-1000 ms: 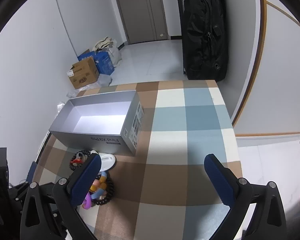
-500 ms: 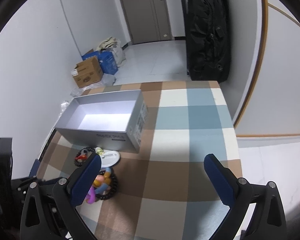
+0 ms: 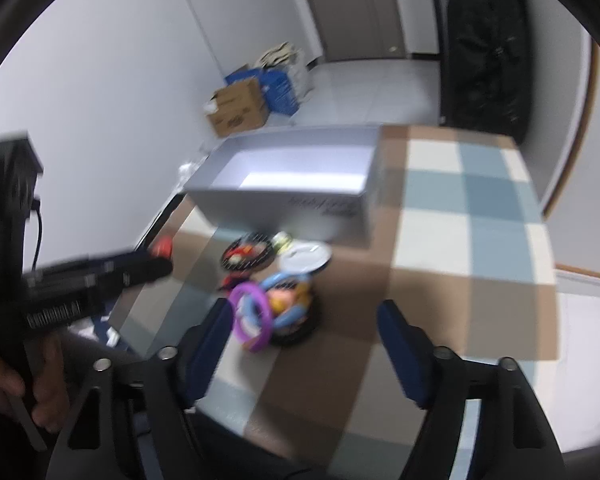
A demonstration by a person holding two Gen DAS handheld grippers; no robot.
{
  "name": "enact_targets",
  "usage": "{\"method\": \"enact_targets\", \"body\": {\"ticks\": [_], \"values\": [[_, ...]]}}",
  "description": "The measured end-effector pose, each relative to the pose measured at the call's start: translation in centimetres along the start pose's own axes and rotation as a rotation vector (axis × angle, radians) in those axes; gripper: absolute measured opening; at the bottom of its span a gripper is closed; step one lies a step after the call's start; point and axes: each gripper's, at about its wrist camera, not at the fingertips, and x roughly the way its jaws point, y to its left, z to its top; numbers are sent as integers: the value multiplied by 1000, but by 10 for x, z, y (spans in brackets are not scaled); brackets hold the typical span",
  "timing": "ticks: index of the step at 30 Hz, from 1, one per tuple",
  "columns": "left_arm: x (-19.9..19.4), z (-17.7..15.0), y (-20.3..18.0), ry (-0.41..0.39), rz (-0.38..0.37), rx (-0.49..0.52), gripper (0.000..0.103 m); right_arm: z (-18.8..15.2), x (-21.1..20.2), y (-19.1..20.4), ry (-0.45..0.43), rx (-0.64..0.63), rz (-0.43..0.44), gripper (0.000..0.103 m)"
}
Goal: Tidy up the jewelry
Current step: 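Grasp the red China badge with the left gripper while the right gripper grasps the purple bangle, then carry the red badge with the left gripper into the box while the right gripper drops the purple bangle there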
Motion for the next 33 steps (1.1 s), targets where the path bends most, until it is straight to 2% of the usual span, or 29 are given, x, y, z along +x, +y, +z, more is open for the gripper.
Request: {"method": "enact_targets", "body": {"ticks": [3, 7, 8, 11, 18, 20, 23, 33], "values": [[-2, 3, 5, -13, -2, -23, 38, -3, 8, 9, 39, -26, 10, 57], [-4, 6, 11, -20, -11, -53, 38, -6, 17, 12, 65, -16, 7, 51], [-5, 5, 13, -21, -13, -57, 38, -6, 19, 12, 73, -11, 10, 45], [-4, 5, 16, -18, -13, -68, 38, -7, 25, 14, 92, -1, 15, 34], [-3, 5, 19, -9, -21, -76, 38, -6, 30, 18, 99, -3, -13, 23], [-2, 5, 19, -6, -18, -75, 38, -6, 32, 16, 107, 1, -14, 10], [-2, 6, 18, -5, -19, -75, 38, -5, 27, 17, 87, -11, -22, 7], [-3, 8, 16, -26, -13, -85, 38, 0, 7, 18, 27, -5, -5, 7]]}}
